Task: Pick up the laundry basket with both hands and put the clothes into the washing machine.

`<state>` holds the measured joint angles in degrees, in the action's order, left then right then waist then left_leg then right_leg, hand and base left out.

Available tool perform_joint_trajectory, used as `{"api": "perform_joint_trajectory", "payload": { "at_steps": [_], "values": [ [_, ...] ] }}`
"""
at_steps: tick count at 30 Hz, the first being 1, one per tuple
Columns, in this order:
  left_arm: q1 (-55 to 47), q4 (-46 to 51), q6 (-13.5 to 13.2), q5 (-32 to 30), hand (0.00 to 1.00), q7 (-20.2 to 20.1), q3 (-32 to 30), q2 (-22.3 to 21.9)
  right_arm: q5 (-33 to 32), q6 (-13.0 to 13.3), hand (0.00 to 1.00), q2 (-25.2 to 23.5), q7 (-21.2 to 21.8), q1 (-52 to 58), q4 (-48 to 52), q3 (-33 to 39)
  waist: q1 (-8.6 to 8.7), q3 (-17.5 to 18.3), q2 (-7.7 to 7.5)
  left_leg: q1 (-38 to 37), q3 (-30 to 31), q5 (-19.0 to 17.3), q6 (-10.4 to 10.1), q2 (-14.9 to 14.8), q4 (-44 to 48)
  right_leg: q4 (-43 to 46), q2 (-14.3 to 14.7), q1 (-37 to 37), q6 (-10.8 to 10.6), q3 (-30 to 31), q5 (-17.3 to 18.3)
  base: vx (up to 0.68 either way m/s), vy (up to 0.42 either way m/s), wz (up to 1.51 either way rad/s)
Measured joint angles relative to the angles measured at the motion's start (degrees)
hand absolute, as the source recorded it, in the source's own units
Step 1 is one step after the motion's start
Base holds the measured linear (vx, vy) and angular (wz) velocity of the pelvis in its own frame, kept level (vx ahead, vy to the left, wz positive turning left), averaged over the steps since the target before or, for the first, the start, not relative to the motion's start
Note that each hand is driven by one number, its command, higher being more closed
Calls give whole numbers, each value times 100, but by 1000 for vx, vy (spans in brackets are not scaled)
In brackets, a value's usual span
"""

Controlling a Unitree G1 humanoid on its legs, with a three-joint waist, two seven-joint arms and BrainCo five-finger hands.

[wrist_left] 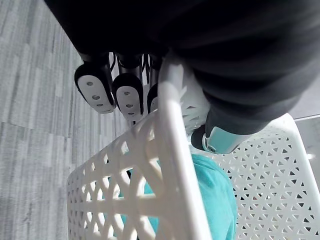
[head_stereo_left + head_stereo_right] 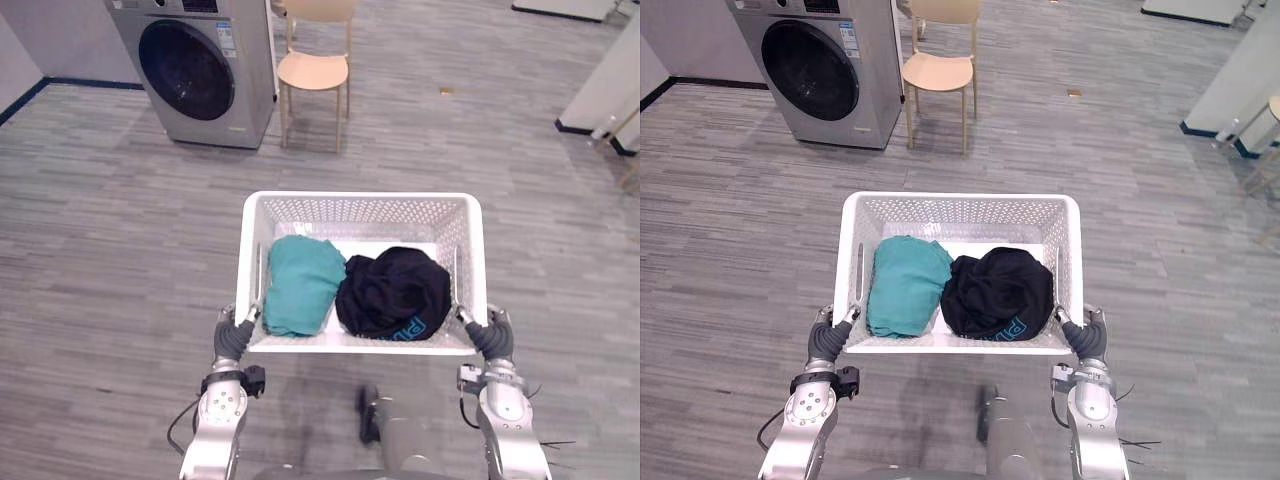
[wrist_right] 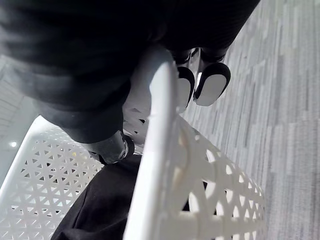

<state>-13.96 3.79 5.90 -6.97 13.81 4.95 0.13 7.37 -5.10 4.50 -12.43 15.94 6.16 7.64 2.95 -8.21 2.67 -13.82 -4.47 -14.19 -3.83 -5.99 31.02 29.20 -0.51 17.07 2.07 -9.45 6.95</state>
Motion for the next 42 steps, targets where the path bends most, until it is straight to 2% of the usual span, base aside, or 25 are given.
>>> {"api": "perform_joint_trajectory", "payload": {
  "at_steps": [1, 2, 4, 7, 9, 10, 12, 13, 14, 15, 18, 20, 21, 23, 25, 27, 29, 30, 31, 32, 34, 36, 38, 40, 42],
  "values": [
    [-31, 11, -4, 1, 100, -12, -9, -46, 0, 0, 100, -13, -1, 150, 197, -16, -39, -10, 120, 668, -2, 830, -104, -319, 1588, -208, 101, -418, 85, -121, 163, 710, -194, 43],
    [-85, 24, -28, 5, 100, -24, -9, -44, 1, 0, 100, -49, -4, 193, 342, -22, -94, 13, 201, 1282, -100, 908, -170, -715, 2931, -465, 266, -824, 128, -140, 304, 695, -171, 23],
    [-163, 30, -32, 20, 100, -63, -10, -15, 1, 1, 100, -71, -18, 197, 389, -24, -214, 1, 190, 2011, -413, 705, 93, -1132, 4008, -887, 403, -1484, 172, -114, 441, 526, -94, -7],
    [-288, 42, -61, 29, 100, -140, -7, 7, 1, 1, 100, -60, -19, 198, 389, -17, -391, 40, 31, 2786, -1264, 154, 354, -1380, 3263, -1581, 253, -2207, 62, 36, 542, 437, -26, -15],
    [-291, 34, -61, 29, 100, -148, -12, 2, 1, 1, 100, -37, -19, 173, 350, -6, -390, 18, -36, 3111, -1525, 5, 366, -1193, 1946, -1794, 68, -2489, -43, 71, 595, 508, 109, -4],
    [-293, 22, -61, 28, 100, -163, -12, 4, 1, 1, 100, -2, -16, 82, 219, 4, -393, 3, -65, 3175, -1421, 86, 246, -854, 863, -1889, -127, -2630, -148, 155, 645, 549, 232, -21],
    [-292, 16, -61, 25, 100, -163, -26, 6, 0, 4, 100, 108, 8, -138, -91, -15, -406, 15, -37, 3171, -1044, 620, -120, -419, -931, -2156, -331, -2886, -259, 315, 678, 508, 266, -42],
    [-301, 1, -57, 23, 100, -157, -75, -2, -2, 9, 100, 154, 11, -286, -329, -24, -422, 23, -29, 3022, -945, 1448, 34, -268, -1208, -2358, -436, -3083, -359, 488, 666, 482, 281, -38],
    [-247, -7, -34, 16, 100, -138, -128, 40, -3, 8, 100, 93, 9, -391, -527, -62, -361, 44, -112, 3011, -996, 1260, 408, -94, -1030, -2455, -599, -3178, -540, 610, 541, 497, 303, -24],
    [-208, -7, -13, 10, 100, -138, -132, 51, -4, 8, 100, 96, 21, -387, -548, -60, -343, 47, -118, 3090, -1021, 1107, 555, -87, -794, -2423, -668, -3179, -621, 660, 471, 493, 326, 3],
    [-234, -61, 12, 1, 100, -140, -111, 67, -1, 7, 100, 64, 36, -378, -572, -33, -386, 58, -180, 3009, -1105, 283, 716, -25, -152, -1138, -799, -2779, -755, 974, 474, 456, 295, -11],
    [-229, -128, 14, 4, 100, -139, -113, 200, 7, 9, 100, -18, 51, -440, -671, -53, -352, 36, -340, 2555, -1235, 28, 787, 185, -360, 958, -1042, -1946, -1581, 1222, 194, 397, 194, -12],
    [-233, -144, 39, 4, 100, -133, -113, 306, 12, 9, 100, -71, 65, -463, -791, -80, -326, -1, -404, 2133, -1268, -117, 807, 303, -503, 2200, -1151, -1447, -1522, 1240, 272, 514, 164, -8],
    [-275, -146, 61, 4, 100, -100, -160, 323, 15, 8, 100, -87, 66, -470, -943, -177, -253, 1, -329, 1389, -1359, -202, 824, 320, -995, 2864, -1144, -749, -890, 847, 627, 472, 97, -15],
    [-235, -98, 56, 17, 100, -93, -227, 378, 25, 14, 100, -138, 64, -490, -856, -219, -204, -8, -306, 944, -1398, -232, 781, 312, -1403, 2429, -983, -108, -586, 494, 812, 408, 40, -16],
    [-163, -75, 53, 28, 100, -94, -232, 376, 26, 14, 100, -163, 52, -489, -742, -173, -142, -10, -301, 655, -1416, -334, 697, 266, -1596, 1149, -698, 338, -517, 334, 723, 405, -26, 0],
    [-99, -58, 50, 28, 100, -96, -278, 359, 26, 16, 100, -163, 34, -500, -698, -190, -57, -11, -414, 129, -1413, -459, 466, 366, -1932, -1200, -394, 433, -346, 205, -380, 540, -82, 11],
    [-95, -60, 52, 28, 100, -96, -277, 330, 25, 15, 100, -151, 29, -492, -703, -188, -12, -14, -416, -23, -1345, -510, 385, 365, -1982, -1353, -338, 389, -317, 236, -879, 598, -86, 13],
    [-60, -119, 53, 25, 100, -92, -281, 223, 24, 9, 100, -35, 24, -503, -730, -173, 78, -7, -189, -235, -1144, -533, 299, 271, -2114, -1337, -168, 262, -273, 222, -1427, 696, -95, -1],
    [2, -133, 52, 23, 100, -92, -327, 133, 25, 6, 100, 0, 34, -568, -692, -168, 37, -8, -80, -300, -949, -291, 4, 171, -2193, -999, -145, 325, -179, 262, -1219, 532, -88, -6],
    [56, -169, 51, 21, 100, -95, -269, 90, 20, 3, 100, -3, 36, -511, -690, -122, 84, -12, -67, -438, -618, 135, -88, 168, -1974, -545, -240, 202, -153, 164, -712, 506, -164, 21],
    [25, -162, 50, 19, 100, -102, -264, -23, 0, 4, 100, -35, 37, -383, -604, -61, 136, -49, 15, -106, -512, 344, -108, -122, -593, -556, -219, -331, -153, -155, -294, 443, -192, 47],
    [-123, -105, -11, 34, 100, -125, -316, -111, 0, 4, 100, -39, 26, -136, -99, -147, 7, -141, 188, 1062, -757, 1488, -39, -923, 2213, -901, 66, -1065, -82, -179, 77, 387, -122, 8],
    [-171, -59, -20, 99, 100, -128, -257, -103, 0, 3, 100, -67, 1, -77, 59, -103, -106, -132, 288, 1835, -1025, 928, 120, -1464, 3346, -1221, 181, -1545, -41, -208, 155, 432, -68, -4],
    [-215, 3, -36, 164, 100, -135, -282, -105, -2, 3, 100, -69, -1, -55, 135, -94, -197, -185, 155, 2323, -1497, 453, 351, -1606, 3106, -1623, 90, -2037, -56, -172, 172, 466, -48, 4]
  ]
}}
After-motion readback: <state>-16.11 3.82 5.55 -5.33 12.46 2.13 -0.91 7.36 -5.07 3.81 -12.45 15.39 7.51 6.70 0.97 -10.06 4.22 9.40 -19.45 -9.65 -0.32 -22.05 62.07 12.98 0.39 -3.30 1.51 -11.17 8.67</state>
